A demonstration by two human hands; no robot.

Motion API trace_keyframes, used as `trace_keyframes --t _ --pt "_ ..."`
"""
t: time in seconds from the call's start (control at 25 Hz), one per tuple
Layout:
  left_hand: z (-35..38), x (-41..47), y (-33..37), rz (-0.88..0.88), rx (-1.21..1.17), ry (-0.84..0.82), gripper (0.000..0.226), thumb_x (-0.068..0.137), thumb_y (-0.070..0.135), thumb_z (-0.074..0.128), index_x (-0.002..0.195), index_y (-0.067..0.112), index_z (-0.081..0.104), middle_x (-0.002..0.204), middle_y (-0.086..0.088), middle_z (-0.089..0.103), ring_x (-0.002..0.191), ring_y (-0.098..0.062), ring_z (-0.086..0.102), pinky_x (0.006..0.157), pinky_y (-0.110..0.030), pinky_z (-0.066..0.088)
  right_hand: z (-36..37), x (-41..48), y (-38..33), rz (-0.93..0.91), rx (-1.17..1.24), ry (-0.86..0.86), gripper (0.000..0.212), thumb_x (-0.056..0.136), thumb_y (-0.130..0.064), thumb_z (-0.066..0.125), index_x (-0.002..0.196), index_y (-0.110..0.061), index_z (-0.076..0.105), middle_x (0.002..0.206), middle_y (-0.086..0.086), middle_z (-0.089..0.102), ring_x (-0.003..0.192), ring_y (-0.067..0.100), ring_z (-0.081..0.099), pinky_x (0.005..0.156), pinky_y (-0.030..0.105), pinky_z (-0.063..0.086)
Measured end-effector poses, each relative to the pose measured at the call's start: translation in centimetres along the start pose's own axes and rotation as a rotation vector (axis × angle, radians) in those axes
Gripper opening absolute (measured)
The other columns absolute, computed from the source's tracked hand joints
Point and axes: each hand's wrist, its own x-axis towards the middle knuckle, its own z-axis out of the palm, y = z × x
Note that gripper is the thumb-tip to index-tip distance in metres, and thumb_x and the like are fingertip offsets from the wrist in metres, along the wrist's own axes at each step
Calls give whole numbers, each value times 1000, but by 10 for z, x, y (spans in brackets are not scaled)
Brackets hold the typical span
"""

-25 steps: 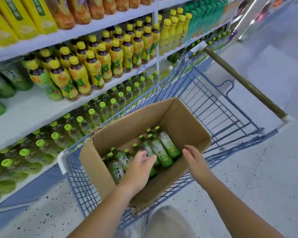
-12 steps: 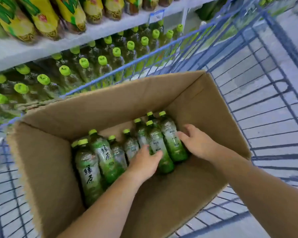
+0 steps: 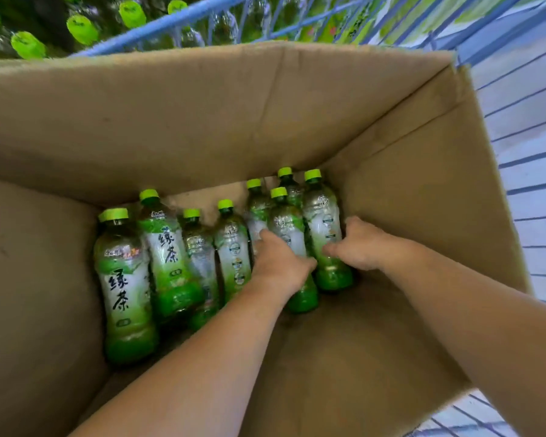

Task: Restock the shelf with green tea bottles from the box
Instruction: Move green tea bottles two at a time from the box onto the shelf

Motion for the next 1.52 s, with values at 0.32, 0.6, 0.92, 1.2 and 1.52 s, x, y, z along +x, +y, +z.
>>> trace_keyframes --t 0.32,0.6,0.92,1.2,1.52 --pt "18 3 4 -43 119 80 99 71 36 89 138 13 20 140 -11 39 130 -35 48 98 -41 46 15 18 3 -73 195 -30 49 75 -33 86 117 -19 66 113 1 69 101 21 66 87 30 52" --pt "-12 9 -14 -55 -76 -55 92 69 22 87 138 21 26 129 -1 48 109 -24 54 74 -28 50 17 28 0 -51 284 -41 45 68 -27 92 108 -19 73 104 1 74 96 22 70 93 39 56" --pt "-78 0 -44 -169 -242 -228 110 71 7 83 156 33 18 153 -5 40 134 -36 45 100 -46 49 30 13 -8 58 564 -220 33 77 -3 69 108 -13 67 103 13 74 88 29 71 73 34 57" --pt "-112 -39 -42 -116 -552 -213 83 55 12 85 127 25 45 116 -8 66 98 -28 68 81 -45 58 25 -35 -33 25 842 -455 54 51 -5 55 106 -4 60 93 22 60 75 33 61 71 37 56" --pt "-162 -116 -48 45 -535 -143 84 48 18 85 121 30 47 113 -2 69 102 -25 69 88 -51 58 33 -123 -71 -95 1005 -382 55 56 -10 58 111 -9 65 102 22 62 89 36 60 90 51 51"
